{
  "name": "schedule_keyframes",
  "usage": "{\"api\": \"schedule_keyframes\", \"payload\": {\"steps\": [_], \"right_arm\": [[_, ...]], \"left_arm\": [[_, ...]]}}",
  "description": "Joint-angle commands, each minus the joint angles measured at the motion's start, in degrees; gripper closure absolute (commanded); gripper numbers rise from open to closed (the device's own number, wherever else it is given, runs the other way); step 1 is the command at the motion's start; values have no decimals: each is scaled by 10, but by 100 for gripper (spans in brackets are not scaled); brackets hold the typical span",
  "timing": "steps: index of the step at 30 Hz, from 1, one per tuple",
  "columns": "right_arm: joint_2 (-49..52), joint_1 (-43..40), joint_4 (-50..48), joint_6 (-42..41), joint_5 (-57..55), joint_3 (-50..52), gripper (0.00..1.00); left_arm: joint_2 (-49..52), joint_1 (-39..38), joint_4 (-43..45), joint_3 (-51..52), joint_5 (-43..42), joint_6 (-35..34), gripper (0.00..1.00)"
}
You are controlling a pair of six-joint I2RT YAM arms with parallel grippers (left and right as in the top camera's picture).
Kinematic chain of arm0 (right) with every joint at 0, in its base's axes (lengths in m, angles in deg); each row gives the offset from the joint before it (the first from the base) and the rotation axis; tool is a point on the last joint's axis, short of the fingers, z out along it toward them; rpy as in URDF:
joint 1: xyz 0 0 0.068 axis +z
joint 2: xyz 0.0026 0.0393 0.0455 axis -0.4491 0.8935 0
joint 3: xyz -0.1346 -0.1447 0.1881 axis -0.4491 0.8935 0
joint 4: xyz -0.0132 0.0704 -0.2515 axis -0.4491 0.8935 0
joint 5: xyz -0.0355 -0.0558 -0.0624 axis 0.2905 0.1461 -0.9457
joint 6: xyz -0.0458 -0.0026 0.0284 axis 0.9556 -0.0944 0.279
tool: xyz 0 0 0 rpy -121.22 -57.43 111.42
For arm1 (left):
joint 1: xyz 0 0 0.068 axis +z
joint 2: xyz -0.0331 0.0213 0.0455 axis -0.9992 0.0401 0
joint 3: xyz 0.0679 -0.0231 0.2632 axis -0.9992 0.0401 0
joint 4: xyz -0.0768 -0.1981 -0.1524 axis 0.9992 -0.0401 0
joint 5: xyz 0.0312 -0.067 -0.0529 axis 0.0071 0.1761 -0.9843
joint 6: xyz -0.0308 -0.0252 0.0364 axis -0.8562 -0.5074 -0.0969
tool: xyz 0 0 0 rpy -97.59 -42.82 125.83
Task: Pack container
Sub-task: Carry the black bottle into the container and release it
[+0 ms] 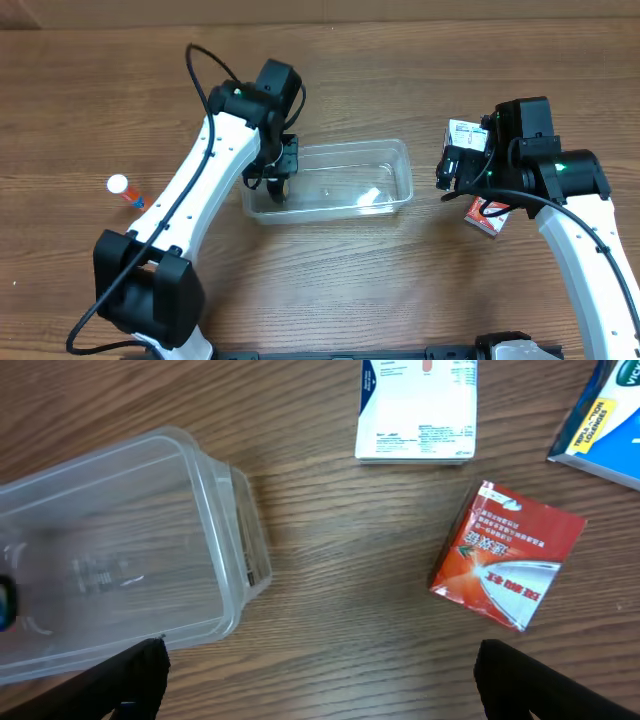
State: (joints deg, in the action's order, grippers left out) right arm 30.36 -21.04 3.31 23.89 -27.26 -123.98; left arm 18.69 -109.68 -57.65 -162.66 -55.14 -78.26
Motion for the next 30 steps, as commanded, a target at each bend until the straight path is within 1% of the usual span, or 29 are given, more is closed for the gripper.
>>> {"api": "schedule_keyframes", "payload": {"steps": [1,4,5,9,11,12,14,15,17,19,20,21,24,25,26,27,29,30], "right_arm": [[-2,-3,-2,-1,1,-16,0],[-2,-3,-4,-1,1,-16,0],[-2,-3,-4,-1,1,-16,0],[-2,-3,-4,-1,1,-16,0],[-2,-3,-4,-1,1,-16,0],[-2,-3,-4,-1,1,-16,0],[-2,-3,-3,-1,1,-16,0],[-2,-3,-3,-1,1,-16,0],[-2,-3,-2,-1,1,-16,0],[-2,-3,-2,-1,0,-16,0],[-2,-3,-2,-1,1,-16,0],[-2,-3,-2,-1,1,-16,0],[-2,-3,-2,-1,0,-16,0],[-2,-3,-2,-1,0,-16,0],[-2,-3,-2,-1,-3,-16,0],[-2,-3,-2,-1,-9,-16,0],[-2,-3,0,-1,-10,-16,0],[-2,-3,0,-1,-10,-16,0]], "left_arm": [[-5,34,50,35,17,-30,96],[-5,47,95,47,21,-32,96],[-5,46,107,54,21,-43,96],[-5,46,123,69,21,-47,95],[-5,46,120,70,21,-46,89],[-5,46,116,70,21,-46,88],[-5,44,111,71,21,-47,78],[-5,42,110,72,21,-47,77],[-5,42,110,72,21,-46,62],[-5,42,109,72,19,-46,61],[-5,42,108,72,19,-46,54],[-5,42,108,72,19,-46,51],[-5,42,108,71,17,-46,50],[-5,42,107,69,14,-47,45],[-6,42,97,59,15,-46,44],[-10,42,86,45,15,-46,43],[-30,42,47,-17,15,-24,42],[-42,42,28,-48,15,-11,40]]}}
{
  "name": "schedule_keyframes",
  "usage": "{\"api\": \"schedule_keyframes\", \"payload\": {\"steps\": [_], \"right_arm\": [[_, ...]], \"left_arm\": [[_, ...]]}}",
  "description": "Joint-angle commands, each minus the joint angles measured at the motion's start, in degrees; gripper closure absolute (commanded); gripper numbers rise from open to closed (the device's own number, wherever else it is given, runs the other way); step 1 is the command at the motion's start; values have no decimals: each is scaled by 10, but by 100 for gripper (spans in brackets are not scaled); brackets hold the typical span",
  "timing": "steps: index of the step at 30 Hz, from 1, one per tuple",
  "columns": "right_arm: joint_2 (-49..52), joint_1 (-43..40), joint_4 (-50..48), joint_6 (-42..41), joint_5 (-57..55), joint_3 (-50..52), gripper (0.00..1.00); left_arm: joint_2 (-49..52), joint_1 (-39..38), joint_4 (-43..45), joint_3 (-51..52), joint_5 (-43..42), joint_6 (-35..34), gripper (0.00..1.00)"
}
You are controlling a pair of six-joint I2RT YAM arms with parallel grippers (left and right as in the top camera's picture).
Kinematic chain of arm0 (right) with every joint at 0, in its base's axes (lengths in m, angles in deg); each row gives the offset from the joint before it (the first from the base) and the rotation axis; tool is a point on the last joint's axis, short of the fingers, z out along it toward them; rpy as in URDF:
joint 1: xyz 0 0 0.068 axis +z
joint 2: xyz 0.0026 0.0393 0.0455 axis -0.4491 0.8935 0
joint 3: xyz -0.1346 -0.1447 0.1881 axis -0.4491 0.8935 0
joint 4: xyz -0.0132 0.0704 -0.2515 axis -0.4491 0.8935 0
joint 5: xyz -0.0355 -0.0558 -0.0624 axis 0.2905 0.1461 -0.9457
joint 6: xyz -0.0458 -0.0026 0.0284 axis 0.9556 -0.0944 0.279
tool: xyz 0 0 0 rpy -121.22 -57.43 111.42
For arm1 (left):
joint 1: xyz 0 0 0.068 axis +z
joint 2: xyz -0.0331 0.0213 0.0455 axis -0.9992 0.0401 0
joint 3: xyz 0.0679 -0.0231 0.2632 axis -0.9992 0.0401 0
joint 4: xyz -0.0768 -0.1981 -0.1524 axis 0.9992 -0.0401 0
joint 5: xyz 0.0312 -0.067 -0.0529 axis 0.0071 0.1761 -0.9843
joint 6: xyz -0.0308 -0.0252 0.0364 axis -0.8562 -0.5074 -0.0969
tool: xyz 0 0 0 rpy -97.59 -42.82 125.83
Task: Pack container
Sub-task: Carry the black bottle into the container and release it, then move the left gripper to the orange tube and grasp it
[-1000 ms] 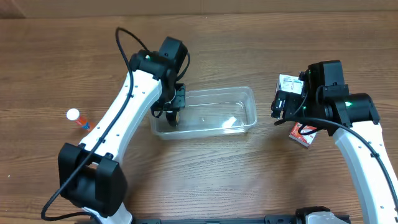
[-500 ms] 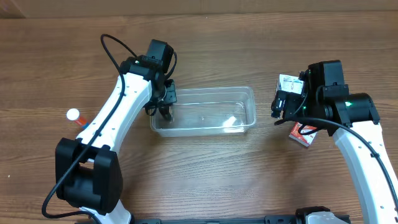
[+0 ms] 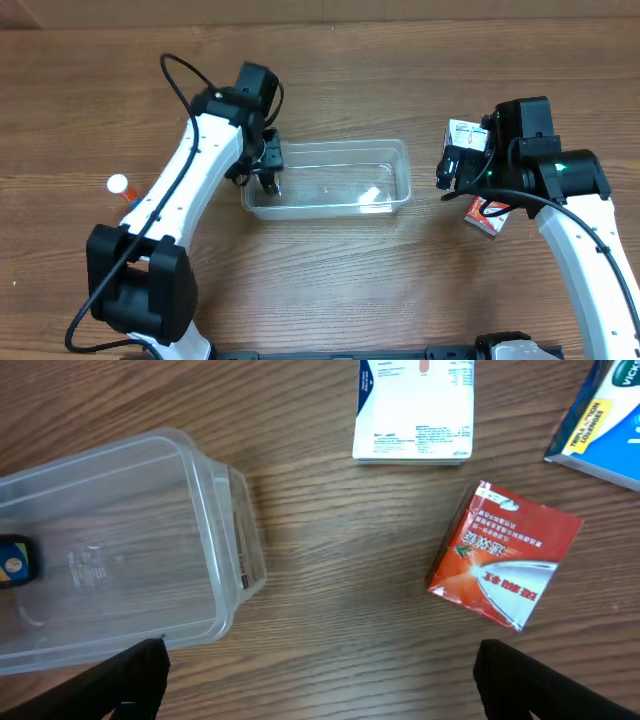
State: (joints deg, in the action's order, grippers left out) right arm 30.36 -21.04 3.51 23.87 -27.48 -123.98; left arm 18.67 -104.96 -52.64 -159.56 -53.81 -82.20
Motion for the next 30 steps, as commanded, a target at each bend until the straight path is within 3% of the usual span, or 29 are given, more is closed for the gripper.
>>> {"api": "schedule_keyframes", "payload": {"steps": [1,2,4,7,9,13,17,23,28,30], "right_arm": [[-2,-3,-2,0,-8,-16,0],[-2,-3,-2,0,-8,-16,0],[-2,-3,-2,0,-8,-16,0],[-2,-3,0,0,-8,-16,0],[-2,-3,0,0,-8,-16,0],[-2,-3,0,0,-8,-16,0],[-2,-3,0,0,-8,-16,0],[-2,-3,3,0,-8,-16,0],[-2,-3,5,0,-8,-16,0],[-2,-3,5,0,-8,-16,0]], "left_arm": [[-55,-5,-45,-110,8,37,37],[-74,-3,-73,-141,26,37,0],[-105,10,-120,-162,42,33,0],[-138,81,-239,-162,66,-38,0],[-144,141,-273,-162,95,-48,0],[-140,264,-257,-154,87,-40,0],[-103,318,-247,-147,78,1,0],[9,379,-207,-147,22,60,0],[107,383,-198,-147,4,75,0],[140,382,-198,-147,-2,75,5]]}}
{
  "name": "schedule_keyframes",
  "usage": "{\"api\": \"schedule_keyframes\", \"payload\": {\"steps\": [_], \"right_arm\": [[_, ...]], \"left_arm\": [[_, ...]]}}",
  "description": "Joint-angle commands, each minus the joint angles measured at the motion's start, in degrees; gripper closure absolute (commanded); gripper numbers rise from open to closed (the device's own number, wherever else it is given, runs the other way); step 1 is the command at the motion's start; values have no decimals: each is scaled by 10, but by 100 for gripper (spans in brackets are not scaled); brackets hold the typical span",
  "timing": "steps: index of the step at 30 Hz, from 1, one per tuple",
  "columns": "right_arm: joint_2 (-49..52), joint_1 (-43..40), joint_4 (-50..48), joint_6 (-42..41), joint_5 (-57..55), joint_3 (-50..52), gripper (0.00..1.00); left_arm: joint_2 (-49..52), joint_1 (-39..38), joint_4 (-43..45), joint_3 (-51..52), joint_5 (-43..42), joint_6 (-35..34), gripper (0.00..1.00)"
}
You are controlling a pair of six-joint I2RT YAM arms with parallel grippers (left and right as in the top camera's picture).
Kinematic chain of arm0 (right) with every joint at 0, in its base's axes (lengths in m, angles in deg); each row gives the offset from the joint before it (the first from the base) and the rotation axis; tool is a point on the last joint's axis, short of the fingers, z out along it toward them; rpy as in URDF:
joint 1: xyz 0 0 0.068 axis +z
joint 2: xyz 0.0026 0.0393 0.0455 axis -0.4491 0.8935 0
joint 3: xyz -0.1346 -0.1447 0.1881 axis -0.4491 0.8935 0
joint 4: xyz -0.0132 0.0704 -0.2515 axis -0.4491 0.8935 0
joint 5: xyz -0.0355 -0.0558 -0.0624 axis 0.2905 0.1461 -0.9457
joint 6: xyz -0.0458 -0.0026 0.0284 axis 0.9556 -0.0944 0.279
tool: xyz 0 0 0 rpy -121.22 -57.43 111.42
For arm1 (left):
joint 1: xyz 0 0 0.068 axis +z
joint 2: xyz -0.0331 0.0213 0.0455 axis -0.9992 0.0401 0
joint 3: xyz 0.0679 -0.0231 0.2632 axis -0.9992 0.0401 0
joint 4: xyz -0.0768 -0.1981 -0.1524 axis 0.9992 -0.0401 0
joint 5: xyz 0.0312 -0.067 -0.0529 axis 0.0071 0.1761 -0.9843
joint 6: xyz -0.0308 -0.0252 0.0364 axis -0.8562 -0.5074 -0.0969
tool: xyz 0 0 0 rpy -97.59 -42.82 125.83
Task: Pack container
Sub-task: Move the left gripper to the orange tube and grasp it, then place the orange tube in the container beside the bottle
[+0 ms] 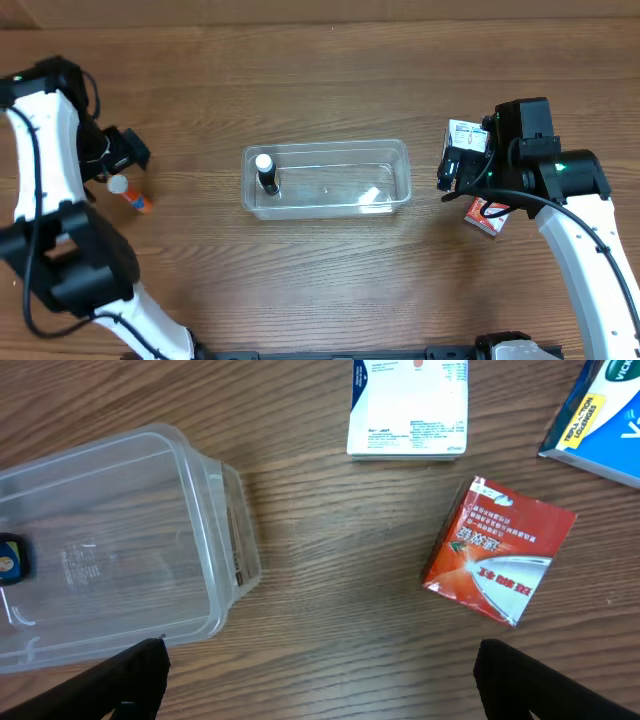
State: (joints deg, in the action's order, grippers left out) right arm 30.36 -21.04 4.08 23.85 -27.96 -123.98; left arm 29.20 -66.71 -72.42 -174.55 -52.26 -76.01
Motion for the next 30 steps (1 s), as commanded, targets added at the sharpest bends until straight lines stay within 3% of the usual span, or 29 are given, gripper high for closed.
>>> {"api": "schedule_keyframes", "payload": {"steps": [1,10,15,20,21,24,28,30], "right_arm": [[-2,-3,-1,0,-3,-16,0],[-2,-3,-1,0,-3,-16,0],[-2,-3,-1,0,-3,-16,0],[-2,-3,-1,0,-3,-16,0],[-2,-3,-1,0,-3,-16,0],[-2,-3,-1,0,-3,-16,0],[-2,-3,-1,0,-3,-16,0],[-2,-3,1,0,-3,-16,0]], "left_arm": [[54,0,0,3,-17,15,13],[75,0,3,3,-14,24,76],[59,-5,-10,3,-14,24,92],[-59,-66,-14,3,-32,24,92],[-131,-119,-7,3,-48,23,92],[-216,-228,7,3,-57,14,92],[-227,-412,15,3,-39,-26,92],[-202,-455,19,3,-18,-43,92]]}}
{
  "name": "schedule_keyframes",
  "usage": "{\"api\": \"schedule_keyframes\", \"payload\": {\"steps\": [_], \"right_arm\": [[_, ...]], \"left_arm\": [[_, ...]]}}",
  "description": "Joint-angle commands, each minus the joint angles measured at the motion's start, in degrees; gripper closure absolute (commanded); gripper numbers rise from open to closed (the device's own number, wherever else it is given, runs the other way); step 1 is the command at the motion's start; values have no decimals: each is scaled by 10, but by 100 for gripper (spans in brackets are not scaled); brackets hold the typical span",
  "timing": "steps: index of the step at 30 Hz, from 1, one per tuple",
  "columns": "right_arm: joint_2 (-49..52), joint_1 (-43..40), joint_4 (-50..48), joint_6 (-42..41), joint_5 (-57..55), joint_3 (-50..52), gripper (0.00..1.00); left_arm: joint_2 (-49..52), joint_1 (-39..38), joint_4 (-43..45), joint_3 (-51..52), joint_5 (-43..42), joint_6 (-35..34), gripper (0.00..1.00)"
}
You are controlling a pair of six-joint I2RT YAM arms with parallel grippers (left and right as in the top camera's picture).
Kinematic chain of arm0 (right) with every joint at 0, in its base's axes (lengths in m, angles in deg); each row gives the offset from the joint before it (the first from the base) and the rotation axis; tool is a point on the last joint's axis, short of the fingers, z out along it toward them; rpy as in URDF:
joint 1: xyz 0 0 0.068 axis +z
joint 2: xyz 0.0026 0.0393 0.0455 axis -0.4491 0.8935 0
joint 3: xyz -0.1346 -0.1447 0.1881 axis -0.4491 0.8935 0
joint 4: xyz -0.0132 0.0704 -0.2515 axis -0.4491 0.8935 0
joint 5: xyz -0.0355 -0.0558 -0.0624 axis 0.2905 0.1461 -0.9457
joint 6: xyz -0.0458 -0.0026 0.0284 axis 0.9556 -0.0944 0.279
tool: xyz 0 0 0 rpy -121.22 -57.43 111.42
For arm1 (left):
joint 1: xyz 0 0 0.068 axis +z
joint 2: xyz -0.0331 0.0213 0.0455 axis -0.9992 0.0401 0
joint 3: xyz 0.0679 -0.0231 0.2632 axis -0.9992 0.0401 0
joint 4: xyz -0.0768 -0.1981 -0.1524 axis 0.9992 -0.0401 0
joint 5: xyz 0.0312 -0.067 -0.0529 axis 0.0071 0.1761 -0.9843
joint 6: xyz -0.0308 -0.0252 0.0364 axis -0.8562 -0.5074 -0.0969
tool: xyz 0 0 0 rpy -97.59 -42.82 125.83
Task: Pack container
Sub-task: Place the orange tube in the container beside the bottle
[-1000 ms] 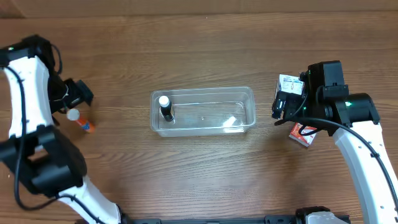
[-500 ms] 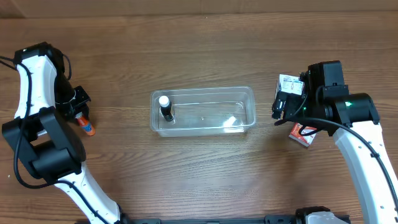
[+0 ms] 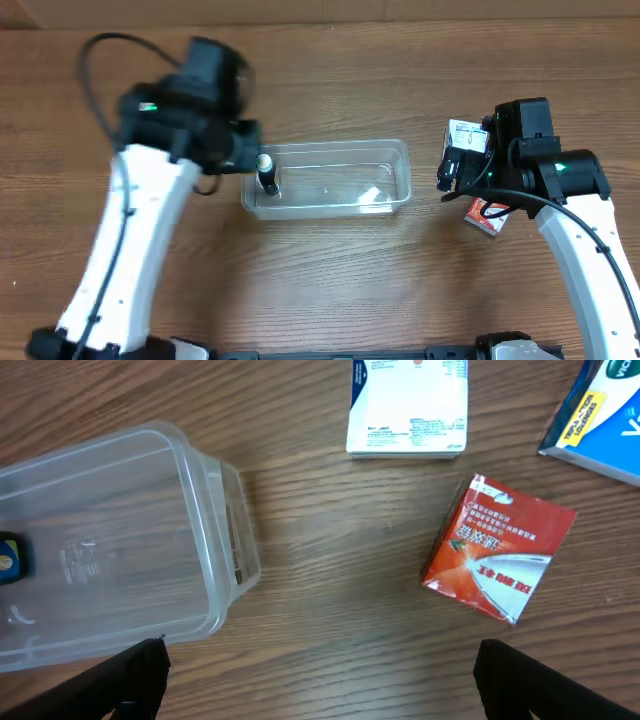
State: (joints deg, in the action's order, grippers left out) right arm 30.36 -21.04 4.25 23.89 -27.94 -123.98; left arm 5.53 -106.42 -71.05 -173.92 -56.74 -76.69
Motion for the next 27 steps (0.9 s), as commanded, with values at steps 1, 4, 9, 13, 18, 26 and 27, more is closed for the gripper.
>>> {"api": "schedule_keyframes", "payload": {"steps": [1,4,9,13,18,26,27], "right_arm": [[-2,-3,0,-1,-4,-16,0],[-2,-3,3,0,-10,-16,0],[-2,-3,7,-1,-19,-16,0],[-2,-3,7,0,-19,-16,0],[-2,-3,7,-1,-19,-16,0],[-2,-3,8,-1,-18,-16,0],[-2,-3,8,-1,-18,-16,0]], "left_arm": [[55,-71,8,-3,29,-37,93],[122,-87,6,-3,30,-37,96],[163,-87,16,23,59,-58,96],[163,-85,50,85,62,-62,96],[163,-67,108,159,58,-62,96],[163,-37,127,167,49,-59,59],[163,-37,126,167,49,-60,57]]}}
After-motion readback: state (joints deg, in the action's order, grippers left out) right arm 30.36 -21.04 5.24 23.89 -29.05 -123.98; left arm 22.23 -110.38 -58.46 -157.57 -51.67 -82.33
